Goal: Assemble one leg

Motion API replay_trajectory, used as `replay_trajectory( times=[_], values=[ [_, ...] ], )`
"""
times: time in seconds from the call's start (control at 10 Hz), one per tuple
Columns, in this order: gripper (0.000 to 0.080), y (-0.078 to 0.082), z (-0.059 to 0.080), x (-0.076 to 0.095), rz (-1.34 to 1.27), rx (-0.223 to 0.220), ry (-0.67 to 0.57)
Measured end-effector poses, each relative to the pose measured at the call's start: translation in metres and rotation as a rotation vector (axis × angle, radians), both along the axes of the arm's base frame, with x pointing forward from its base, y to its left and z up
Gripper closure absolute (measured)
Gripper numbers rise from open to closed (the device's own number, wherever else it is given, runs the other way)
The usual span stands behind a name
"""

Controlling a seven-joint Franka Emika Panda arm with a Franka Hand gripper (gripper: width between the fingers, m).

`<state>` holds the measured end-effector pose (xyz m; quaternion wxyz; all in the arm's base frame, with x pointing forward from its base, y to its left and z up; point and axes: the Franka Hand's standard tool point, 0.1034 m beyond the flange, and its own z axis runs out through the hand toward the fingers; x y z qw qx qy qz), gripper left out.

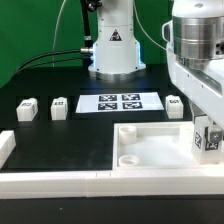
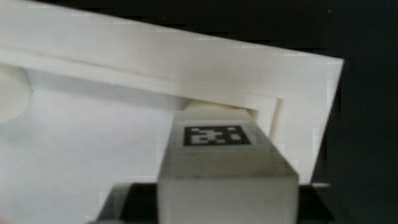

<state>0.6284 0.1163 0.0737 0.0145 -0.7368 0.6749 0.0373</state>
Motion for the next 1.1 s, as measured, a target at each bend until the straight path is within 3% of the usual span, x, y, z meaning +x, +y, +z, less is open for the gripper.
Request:
replay_trajectory(
  times=[0.4,0.6,0.8,0.9,1.1],
  values=[
    [0.0508,-0.0001,0.0006,0.0010,-0.343,-0.007,0.021],
    [0.0508,0.0007,0.0002,0.0008,-0.305,-0.003,0.019],
    [0.0259,0.0020,-0.0002,0.0004,-0.297,-0.003,0.019],
    [0.0185,0.0024,-0.0004,0.0002,-0.291,-0.003,0.019],
    [0.0157,0.0034,-0.0008,-0.0001,-0.283,-0.003,0.019]
  ],
)
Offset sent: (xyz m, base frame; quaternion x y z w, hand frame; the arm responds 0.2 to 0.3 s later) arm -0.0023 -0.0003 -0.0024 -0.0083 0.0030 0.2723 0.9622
